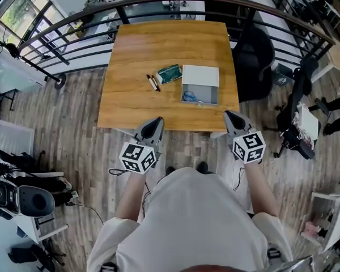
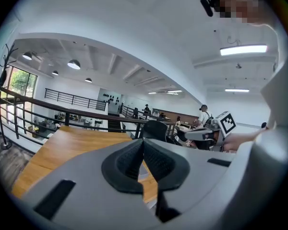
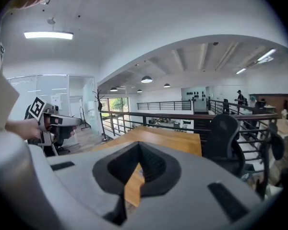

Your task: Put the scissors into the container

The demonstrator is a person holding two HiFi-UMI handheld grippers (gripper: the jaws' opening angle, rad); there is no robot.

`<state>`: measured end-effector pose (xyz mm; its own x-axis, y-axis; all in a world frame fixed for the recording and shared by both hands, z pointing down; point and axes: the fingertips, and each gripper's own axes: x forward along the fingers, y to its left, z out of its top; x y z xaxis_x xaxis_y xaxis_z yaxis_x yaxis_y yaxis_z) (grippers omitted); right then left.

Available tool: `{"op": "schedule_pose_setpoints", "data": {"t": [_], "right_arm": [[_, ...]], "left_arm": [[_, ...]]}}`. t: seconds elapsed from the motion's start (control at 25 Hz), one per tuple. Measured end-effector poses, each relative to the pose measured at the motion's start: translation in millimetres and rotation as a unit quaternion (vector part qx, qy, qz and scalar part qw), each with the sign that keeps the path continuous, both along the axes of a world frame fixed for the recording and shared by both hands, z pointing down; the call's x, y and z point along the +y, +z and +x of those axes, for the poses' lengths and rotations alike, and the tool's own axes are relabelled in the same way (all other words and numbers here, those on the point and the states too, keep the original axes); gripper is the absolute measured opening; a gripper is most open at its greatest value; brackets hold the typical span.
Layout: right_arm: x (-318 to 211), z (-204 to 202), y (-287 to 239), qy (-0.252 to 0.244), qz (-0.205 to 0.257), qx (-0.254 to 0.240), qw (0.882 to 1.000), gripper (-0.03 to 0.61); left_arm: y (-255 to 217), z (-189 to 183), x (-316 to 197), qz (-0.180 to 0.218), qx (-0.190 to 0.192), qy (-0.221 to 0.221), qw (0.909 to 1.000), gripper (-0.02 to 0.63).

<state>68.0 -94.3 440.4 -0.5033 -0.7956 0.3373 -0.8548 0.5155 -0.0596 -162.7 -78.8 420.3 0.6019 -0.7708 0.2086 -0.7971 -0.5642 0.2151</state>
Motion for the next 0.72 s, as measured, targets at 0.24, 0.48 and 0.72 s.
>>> {"op": "schedule_pose_setpoints", "data": {"t": [0.24,0.48,0.72], "right_arm": [[14,-6,-27,0.023,0.026,-0.018,0.999,0.003],[20,-5,-36,0.033,0.043,-0.013,0.998,0.002],[17,-5,-33,0.034,0.041,-0.017,0.998,0.002]], "left_arm": [[-20,-15,2,0.027,-0.002,0.009,0.9996,-0.006],[-26,-15,3,0.036,0.005,0.016,0.9992,-0.006],[-28,-12,-1,0.04,0.005,0.014,0.9991,-0.006]]}}
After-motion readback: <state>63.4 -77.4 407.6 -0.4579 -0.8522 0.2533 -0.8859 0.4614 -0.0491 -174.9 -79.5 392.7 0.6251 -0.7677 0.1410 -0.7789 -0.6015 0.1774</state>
